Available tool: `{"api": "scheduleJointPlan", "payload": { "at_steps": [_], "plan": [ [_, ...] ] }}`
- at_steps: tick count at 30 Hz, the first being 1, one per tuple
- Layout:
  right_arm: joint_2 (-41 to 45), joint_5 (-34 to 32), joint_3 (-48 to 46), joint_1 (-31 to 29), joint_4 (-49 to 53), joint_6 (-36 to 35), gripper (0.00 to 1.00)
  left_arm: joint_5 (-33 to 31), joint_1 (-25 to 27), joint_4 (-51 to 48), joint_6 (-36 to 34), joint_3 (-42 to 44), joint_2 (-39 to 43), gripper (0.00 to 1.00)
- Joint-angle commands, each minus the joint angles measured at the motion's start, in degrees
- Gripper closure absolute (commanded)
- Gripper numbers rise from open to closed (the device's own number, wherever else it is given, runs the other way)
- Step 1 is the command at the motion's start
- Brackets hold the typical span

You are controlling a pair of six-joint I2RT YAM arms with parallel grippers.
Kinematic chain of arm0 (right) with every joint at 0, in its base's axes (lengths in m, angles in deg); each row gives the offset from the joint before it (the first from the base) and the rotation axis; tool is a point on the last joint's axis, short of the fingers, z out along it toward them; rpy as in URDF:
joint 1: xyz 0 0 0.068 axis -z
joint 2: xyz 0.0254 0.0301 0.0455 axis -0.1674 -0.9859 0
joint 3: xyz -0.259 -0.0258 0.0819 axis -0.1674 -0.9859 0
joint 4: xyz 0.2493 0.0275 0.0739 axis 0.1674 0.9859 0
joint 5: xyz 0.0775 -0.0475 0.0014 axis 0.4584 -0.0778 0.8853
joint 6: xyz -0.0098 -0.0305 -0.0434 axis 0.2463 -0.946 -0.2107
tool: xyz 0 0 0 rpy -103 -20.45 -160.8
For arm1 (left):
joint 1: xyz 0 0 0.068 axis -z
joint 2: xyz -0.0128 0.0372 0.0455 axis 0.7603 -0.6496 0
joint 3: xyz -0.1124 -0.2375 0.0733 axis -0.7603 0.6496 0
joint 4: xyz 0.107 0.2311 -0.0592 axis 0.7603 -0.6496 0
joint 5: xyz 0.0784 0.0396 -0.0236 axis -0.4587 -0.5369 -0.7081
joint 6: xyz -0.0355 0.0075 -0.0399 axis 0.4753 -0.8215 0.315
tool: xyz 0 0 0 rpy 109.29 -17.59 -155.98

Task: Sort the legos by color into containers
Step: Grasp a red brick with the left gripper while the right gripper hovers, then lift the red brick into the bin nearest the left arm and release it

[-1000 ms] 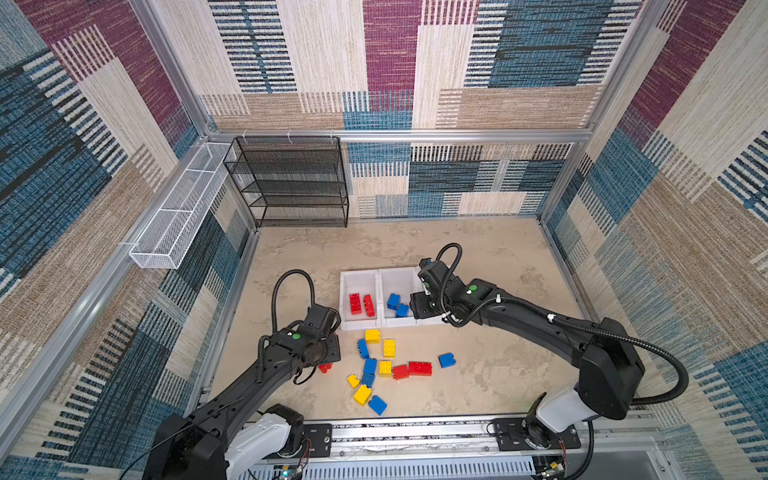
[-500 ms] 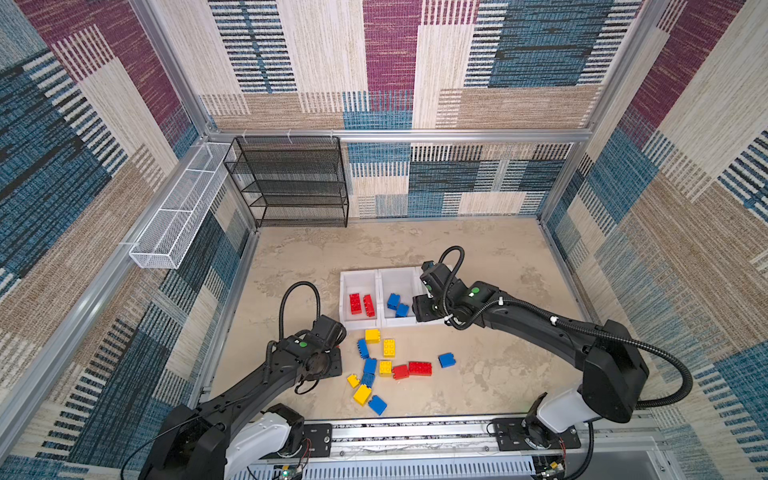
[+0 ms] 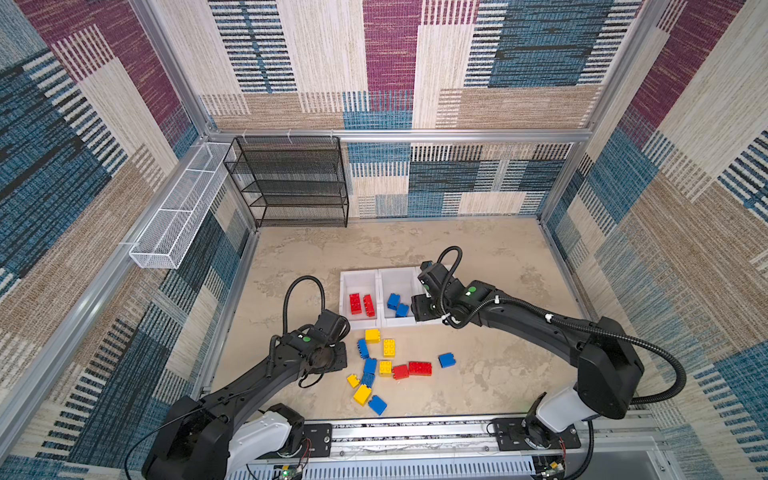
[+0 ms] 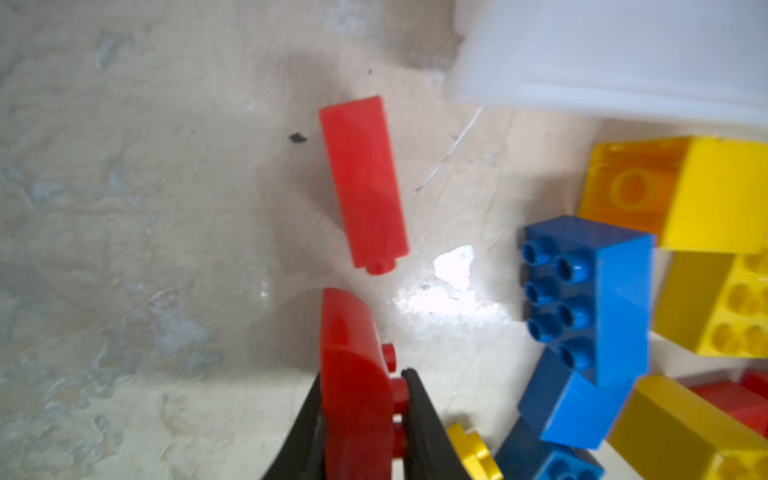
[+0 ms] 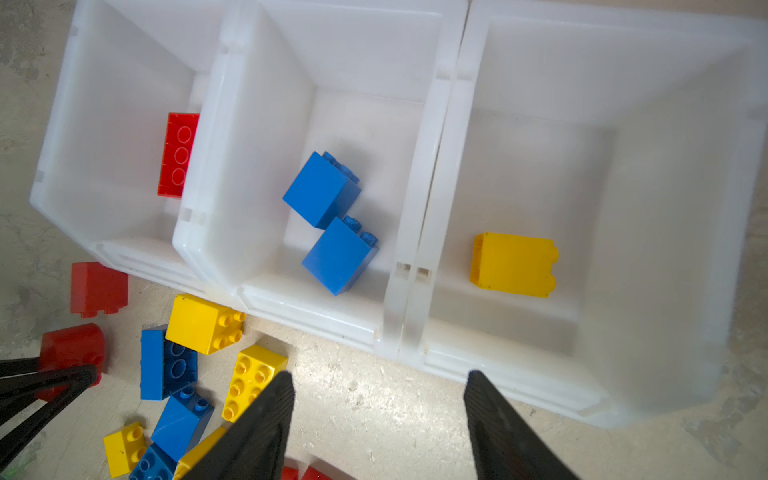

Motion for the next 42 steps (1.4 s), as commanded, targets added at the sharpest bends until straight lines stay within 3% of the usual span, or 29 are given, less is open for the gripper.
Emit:
{"api": "scheduleJointPlan", "payload": {
  "at_steps": [1, 8, 14, 19, 26, 42],
  "plan": [
    [0.14, -0.95, 0.39, -0.06, -1.11, 0.13, 0.32, 2.42, 0.70, 3.00, -1.79, -3.50, 0.64, 0.79],
    [-0.13, -1.11, 1.56, -0.05, -0.37, -0.04, 0.33, 0.94, 0.13, 11.28, -6.27, -12.37, -5.05, 0.76],
    [1.39, -1.97, 1.54, -0.05, 1.04, 0.52, 0.33, 3.20, -2.75, 10.16, -9.75, -22.49, -18.22, 0.75],
    [3.84, -2.62, -0.83, -0.05, 1.07, 2.24, 0.33, 2.74, -3.11, 11.18, -10.57, -24.51, -22.31, 0.69],
    [5.47, -2.57, -3.11, -0.06, 0.78, 3.63, 0.32, 2.56, -3.11, 12.10, -9.05, -22.14, -21.34, 0.53],
    [3.79, -0.42, -2.98, -0.23, -0.62, 3.28, 0.33, -0.98, -3.11, 12.14, -5.47, -12.19, -9.76, 0.48]
  ]
}}
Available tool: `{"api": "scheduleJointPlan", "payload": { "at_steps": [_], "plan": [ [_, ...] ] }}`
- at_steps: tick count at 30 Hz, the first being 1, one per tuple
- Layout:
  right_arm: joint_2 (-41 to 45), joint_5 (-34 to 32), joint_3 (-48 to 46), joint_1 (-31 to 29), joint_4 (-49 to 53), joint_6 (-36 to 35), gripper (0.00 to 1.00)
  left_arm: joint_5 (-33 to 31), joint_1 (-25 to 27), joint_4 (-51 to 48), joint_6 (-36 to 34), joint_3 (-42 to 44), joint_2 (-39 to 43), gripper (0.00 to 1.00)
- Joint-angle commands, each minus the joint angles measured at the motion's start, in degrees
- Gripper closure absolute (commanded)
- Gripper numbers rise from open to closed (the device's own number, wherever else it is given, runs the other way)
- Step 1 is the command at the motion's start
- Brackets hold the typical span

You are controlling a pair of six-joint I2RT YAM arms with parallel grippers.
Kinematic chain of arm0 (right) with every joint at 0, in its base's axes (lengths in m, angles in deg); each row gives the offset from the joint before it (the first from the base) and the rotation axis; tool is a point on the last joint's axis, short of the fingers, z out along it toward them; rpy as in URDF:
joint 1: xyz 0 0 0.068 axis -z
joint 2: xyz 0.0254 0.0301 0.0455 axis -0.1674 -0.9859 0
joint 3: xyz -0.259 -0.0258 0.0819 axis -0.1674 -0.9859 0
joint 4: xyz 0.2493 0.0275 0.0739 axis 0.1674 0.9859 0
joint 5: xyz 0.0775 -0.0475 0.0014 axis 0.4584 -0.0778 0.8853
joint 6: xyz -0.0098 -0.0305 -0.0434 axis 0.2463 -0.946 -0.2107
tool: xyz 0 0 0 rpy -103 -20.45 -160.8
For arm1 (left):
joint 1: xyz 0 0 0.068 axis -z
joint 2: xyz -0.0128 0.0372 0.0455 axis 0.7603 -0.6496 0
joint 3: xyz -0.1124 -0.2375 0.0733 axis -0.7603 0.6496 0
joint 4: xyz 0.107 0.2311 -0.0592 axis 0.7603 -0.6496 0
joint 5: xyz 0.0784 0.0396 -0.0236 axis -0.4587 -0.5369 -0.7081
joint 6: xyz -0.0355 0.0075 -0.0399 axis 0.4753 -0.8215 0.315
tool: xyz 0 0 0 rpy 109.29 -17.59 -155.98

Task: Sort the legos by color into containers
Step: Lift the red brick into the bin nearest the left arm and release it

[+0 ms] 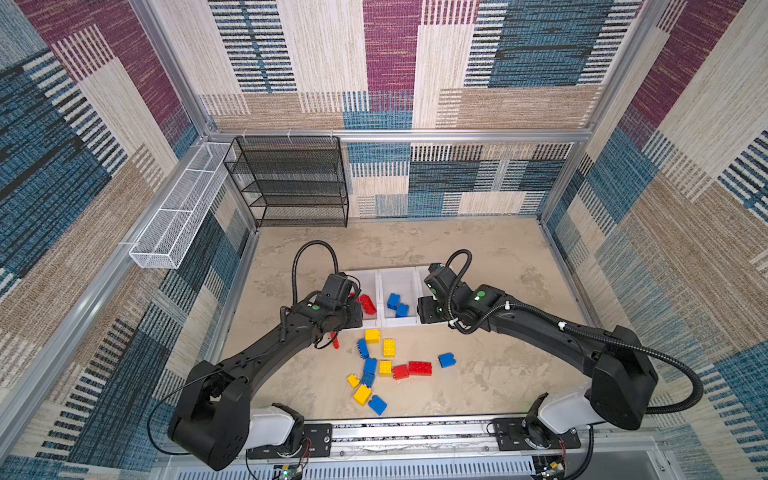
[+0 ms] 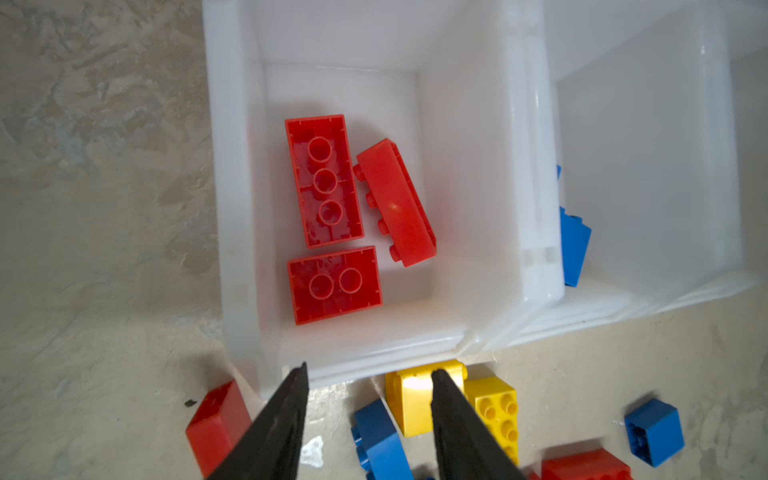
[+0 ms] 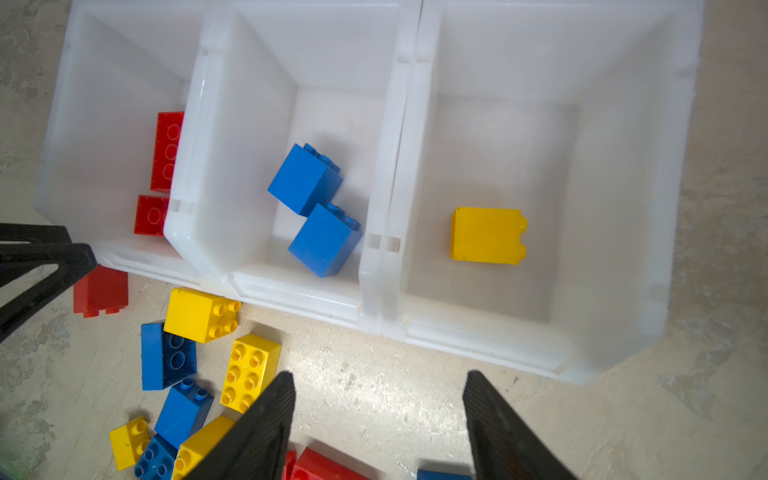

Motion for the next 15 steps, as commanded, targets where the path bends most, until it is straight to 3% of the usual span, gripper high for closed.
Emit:
{"api": "scheduleJointPlan", "payload": {
  "at_steps": [1, 15],
  "plan": [
    [-0.54, 0.43, 0.29, -0.22, -1.50, 0.30, 0.33, -2.05, -0.07, -0.21, 1.52, 1.31, 1.62, 0.48],
    [-5.69, 1.16, 3.06, -4.03, -2.02, 0.09, 0.33, -4.61, -0.55, -4.05, 0.63, 3.87, 6.49, 0.46]
  ]
}}
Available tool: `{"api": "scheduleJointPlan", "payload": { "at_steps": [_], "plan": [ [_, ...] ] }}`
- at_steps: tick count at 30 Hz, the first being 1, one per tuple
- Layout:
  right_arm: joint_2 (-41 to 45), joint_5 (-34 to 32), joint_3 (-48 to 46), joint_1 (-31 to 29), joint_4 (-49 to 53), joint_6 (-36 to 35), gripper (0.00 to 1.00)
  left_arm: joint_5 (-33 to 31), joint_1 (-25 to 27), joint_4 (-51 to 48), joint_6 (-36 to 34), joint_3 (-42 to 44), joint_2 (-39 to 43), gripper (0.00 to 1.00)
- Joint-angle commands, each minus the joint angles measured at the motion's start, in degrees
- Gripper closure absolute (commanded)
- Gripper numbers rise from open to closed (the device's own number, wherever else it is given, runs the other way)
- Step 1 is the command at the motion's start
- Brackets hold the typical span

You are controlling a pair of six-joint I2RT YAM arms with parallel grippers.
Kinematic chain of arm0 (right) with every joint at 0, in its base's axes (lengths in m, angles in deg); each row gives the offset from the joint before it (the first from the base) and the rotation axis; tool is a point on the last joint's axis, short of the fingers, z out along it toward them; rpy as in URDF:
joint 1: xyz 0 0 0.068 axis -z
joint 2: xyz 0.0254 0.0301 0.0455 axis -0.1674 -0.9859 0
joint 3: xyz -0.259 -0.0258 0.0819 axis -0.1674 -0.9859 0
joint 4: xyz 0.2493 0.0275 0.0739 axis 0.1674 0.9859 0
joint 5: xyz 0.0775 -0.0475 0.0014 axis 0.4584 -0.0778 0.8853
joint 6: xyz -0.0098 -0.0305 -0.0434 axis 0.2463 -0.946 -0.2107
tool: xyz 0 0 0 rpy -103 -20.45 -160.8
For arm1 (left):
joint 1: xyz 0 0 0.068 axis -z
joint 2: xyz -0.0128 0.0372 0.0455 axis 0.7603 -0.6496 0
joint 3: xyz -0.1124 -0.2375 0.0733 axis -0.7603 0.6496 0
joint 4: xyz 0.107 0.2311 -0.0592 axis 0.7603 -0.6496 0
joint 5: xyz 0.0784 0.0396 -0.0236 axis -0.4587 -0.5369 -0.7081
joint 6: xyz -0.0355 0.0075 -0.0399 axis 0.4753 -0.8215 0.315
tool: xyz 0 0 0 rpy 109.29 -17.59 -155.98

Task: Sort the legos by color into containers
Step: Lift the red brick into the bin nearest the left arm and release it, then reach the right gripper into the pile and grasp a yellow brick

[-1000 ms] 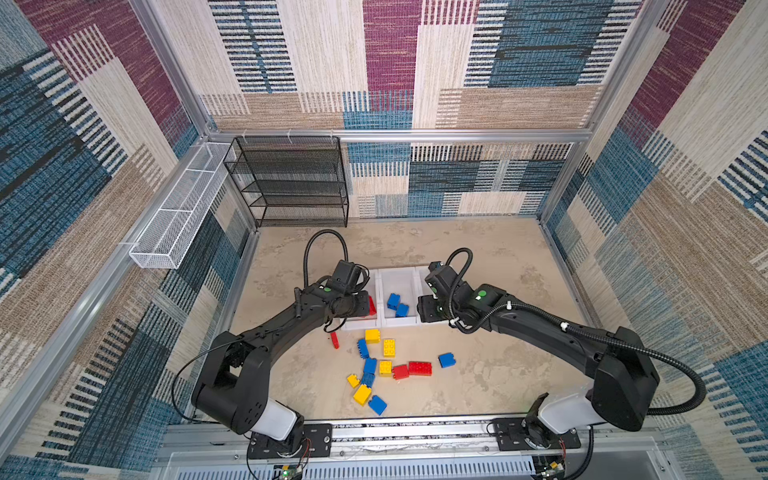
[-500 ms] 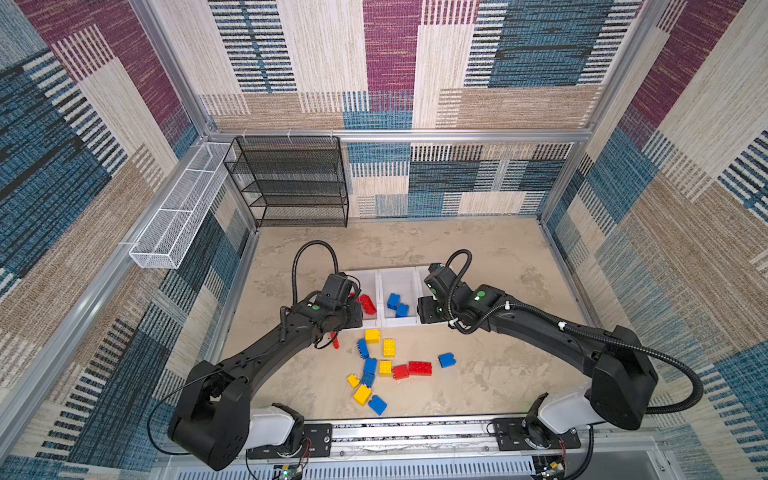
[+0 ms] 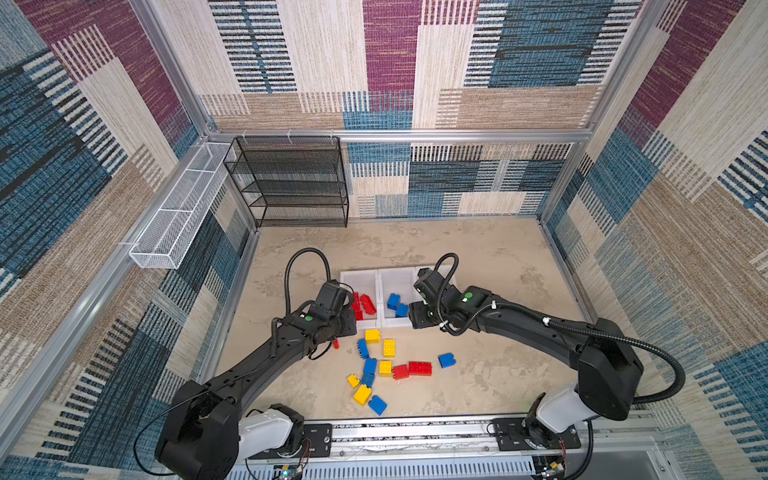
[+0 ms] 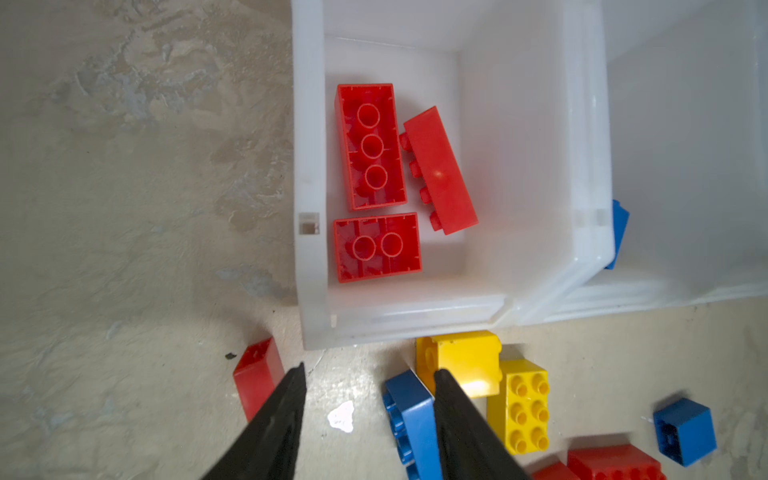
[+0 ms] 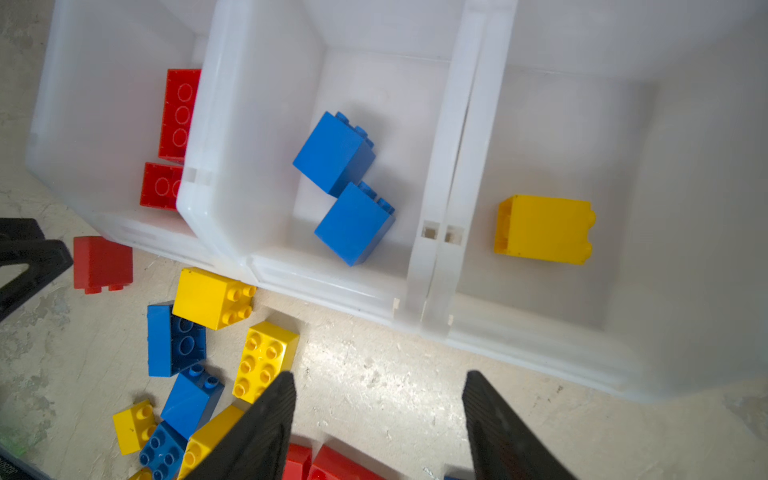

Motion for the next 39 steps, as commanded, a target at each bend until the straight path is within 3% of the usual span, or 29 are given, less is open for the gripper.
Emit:
{"api": "scheduleJointPlan", "payload": {
  "at_steps": [1, 17, 31, 39],
  "plan": [
    [-1.45, 0.37, 1.27, -1.22, -1.61, 0.15, 0.33, -2.17, -0.43, -2.36, -0.86, 0.15, 1.27, 0.46],
    [-14.72, 2.14, 8.23, -11.19, 0.18, 1.88, 0.34, -2.77, -2.67, -3.63, 0.58, 5.19, 9.89, 0.44],
    [-19.82, 0.73, 10.03, -11.65, 1.07, 2.04, 0.40, -1.82, -2.98, -4.15, 1.50, 6.08, 11.25, 0.44],
    [-19.21, -0.84, 7.89, -11.65, 0.94, 2.15, 0.51, -1.82, -2.90, -3.95, 3.31, 7.39, 12.52, 0.44]
  ]
}}
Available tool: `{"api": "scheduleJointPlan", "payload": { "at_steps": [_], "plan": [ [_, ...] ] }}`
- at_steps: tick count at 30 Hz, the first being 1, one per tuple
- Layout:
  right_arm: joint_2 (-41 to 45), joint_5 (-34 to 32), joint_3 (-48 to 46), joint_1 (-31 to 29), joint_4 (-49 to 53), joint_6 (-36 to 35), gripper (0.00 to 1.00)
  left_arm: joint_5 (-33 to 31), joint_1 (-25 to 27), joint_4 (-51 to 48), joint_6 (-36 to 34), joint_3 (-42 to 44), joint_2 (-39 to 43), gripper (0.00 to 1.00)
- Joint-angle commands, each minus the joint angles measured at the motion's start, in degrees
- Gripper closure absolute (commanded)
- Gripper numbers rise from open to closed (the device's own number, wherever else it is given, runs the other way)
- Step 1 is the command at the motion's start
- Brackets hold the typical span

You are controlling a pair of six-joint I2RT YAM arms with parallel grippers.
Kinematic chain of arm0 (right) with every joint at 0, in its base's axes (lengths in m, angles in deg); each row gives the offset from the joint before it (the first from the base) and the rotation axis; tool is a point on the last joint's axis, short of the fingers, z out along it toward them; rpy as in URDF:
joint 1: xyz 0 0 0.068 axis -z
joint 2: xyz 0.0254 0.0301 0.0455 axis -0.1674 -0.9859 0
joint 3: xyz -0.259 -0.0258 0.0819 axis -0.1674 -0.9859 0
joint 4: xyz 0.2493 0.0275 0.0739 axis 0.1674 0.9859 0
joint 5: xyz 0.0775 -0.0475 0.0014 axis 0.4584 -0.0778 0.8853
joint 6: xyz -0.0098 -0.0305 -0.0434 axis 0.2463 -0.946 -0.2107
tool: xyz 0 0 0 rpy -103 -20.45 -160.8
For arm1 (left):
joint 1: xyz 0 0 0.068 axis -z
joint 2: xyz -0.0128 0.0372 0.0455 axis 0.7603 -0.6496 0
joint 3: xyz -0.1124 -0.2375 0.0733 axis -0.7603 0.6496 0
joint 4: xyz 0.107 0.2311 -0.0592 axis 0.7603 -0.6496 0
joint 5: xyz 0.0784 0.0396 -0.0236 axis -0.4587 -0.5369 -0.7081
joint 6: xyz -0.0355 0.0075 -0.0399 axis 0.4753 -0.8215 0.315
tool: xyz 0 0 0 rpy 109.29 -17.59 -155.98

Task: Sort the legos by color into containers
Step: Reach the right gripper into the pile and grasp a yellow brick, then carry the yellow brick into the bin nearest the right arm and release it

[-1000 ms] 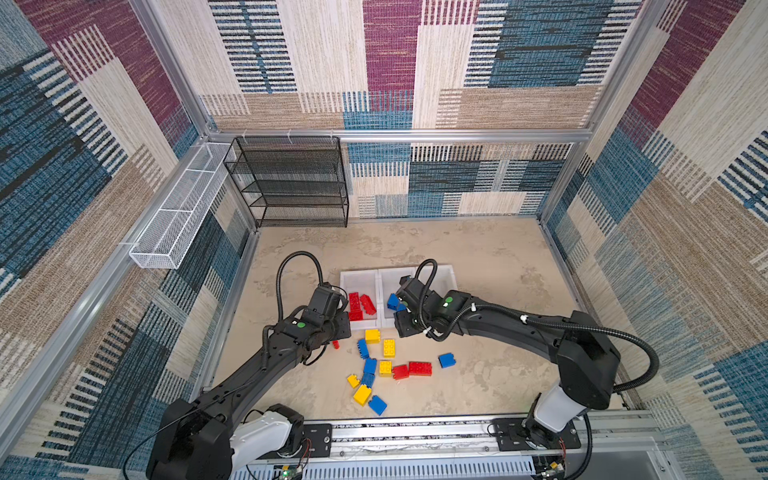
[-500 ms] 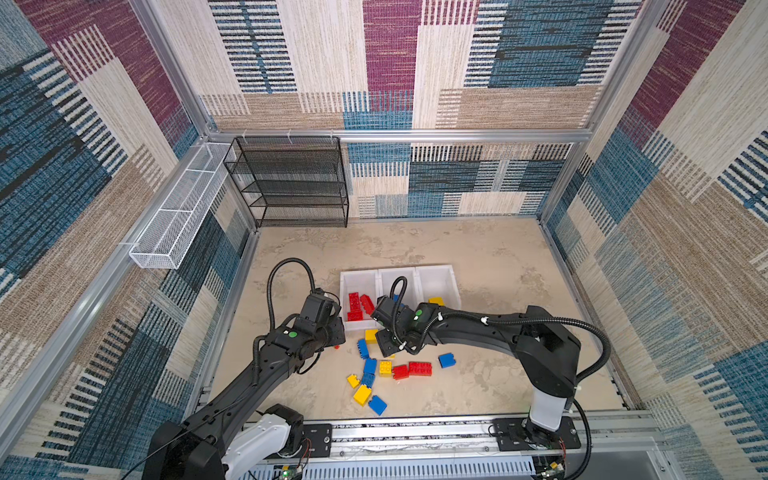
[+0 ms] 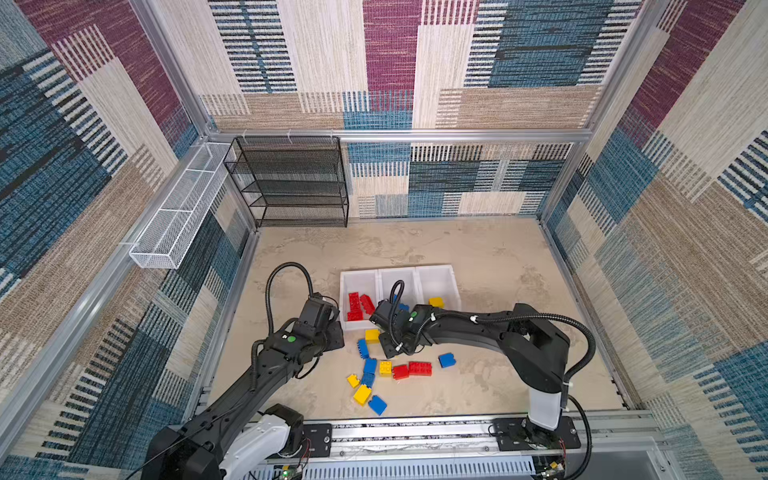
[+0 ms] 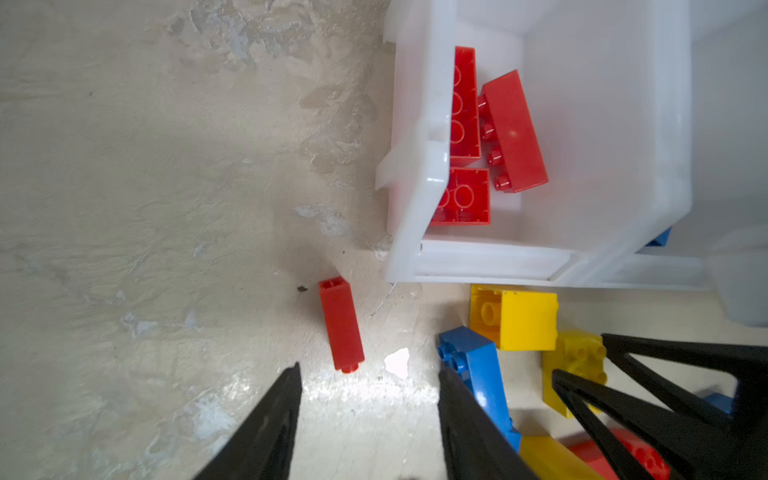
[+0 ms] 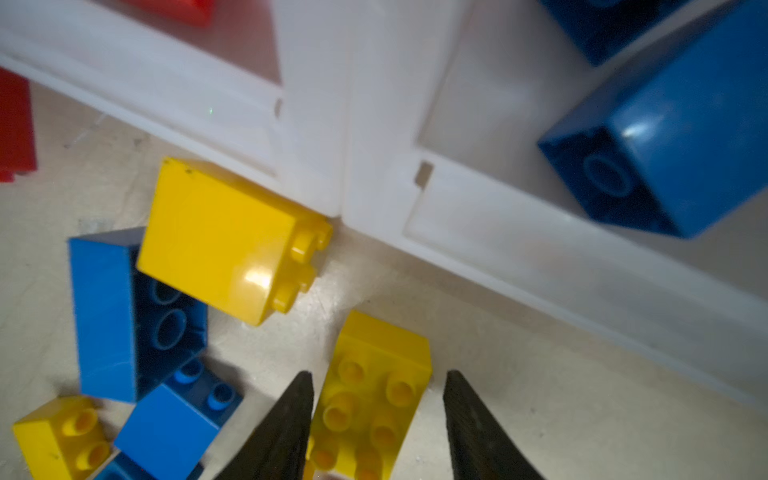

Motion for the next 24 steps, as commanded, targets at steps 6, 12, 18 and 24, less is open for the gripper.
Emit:
{"api": "scheduleJointPlan", "payload": {
  "at_steps": [6, 12, 18, 24],
  "plan": [
    [2.05, -1.25, -2.19, -0.09, -1.60, 0.83, 0.62, -0.52, -0.05, -0.61, 1.24, -0.44, 0.67, 0.44],
    [5.96, -2.77, -3.75, -0.09, -1.71, 0.87, 0.67, -1.04, -0.04, -1.59, 0.62, -1.68, 0.48, 0.44],
    [15.41, -8.90, -4.89, 2.87, 2.72, -2.39, 0.68, -0.74, -0.04, -0.99, 1.83, -0.54, 0.97, 0.44],
    [23.39, -7.84, -9.11, 14.71, -1.46, -6.12, 0.67, -0.77, -0.05, -1.15, 1.16, -0.98, 0.55, 0.44]
  ]
}}
